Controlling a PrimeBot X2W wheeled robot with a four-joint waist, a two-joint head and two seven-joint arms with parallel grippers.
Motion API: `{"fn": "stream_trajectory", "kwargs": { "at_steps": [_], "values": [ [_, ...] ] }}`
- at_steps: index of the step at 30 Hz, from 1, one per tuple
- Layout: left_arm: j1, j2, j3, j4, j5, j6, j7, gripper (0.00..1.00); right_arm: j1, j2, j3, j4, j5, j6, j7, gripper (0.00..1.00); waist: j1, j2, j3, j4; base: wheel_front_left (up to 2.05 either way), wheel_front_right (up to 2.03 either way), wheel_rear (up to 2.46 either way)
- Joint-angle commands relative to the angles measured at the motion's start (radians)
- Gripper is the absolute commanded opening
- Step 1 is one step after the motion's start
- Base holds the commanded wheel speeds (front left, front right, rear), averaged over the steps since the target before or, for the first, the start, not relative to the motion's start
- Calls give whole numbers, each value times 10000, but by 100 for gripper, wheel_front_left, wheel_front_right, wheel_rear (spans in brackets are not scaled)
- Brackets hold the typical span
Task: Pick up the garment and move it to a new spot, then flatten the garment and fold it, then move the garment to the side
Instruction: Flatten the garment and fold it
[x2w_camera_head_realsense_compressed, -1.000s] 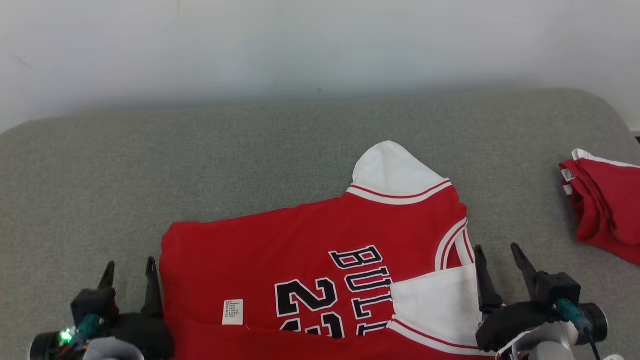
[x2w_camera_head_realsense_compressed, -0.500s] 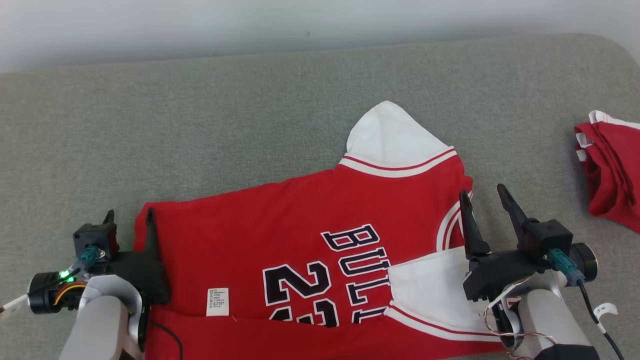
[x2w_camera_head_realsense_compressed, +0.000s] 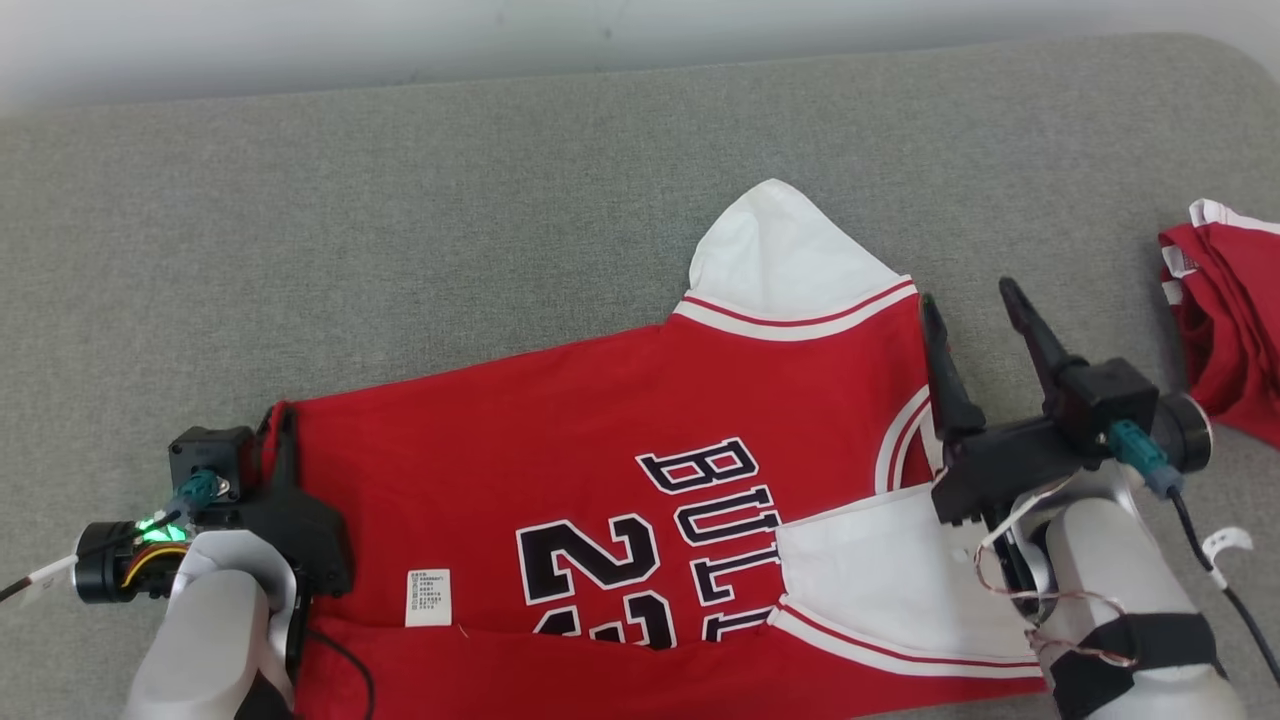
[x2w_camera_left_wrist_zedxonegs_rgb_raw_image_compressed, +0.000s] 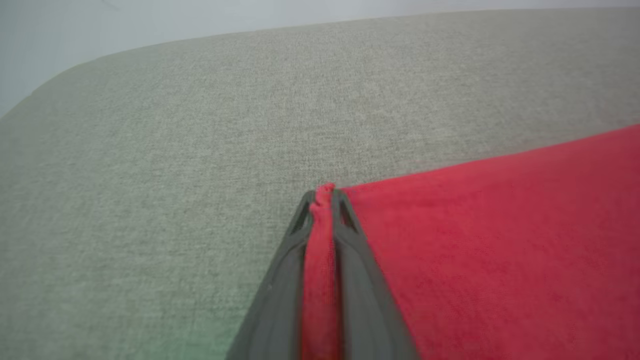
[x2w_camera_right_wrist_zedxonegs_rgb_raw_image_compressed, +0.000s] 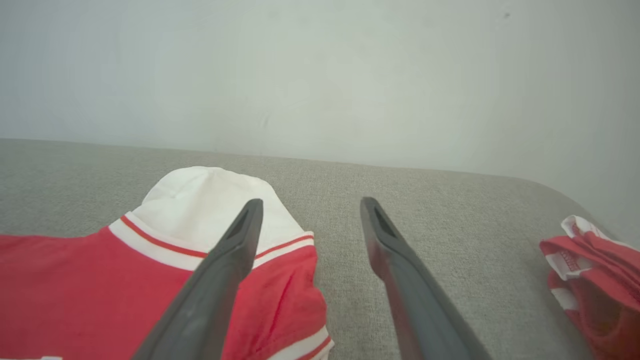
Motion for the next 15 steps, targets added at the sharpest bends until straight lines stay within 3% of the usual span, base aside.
{"fn": "stream_trajectory", "kwargs": {
  "at_steps": [1, 7, 15],
  "values": [
    [-10, 26, -5, 244, -3, -2, 114, 0, -246, -94, 93, 45, 90, -32, 5, 100, 0, -1, 4, 37, 0, 0, 0],
    [-308, -111, -192, 145, 24, 11, -56, 0, -1322, -489, 598, 490, 390, -32, 269, 100, 0, -1, 75, 260, 0, 0, 0],
    [-373, -424, -509, -521, 122, -51, -129, 0, -3026, -1122, 1808, 1688, 1261, -32, 2299, 100, 0, -1, 360, 791, 0, 0, 0]
  ]
}}
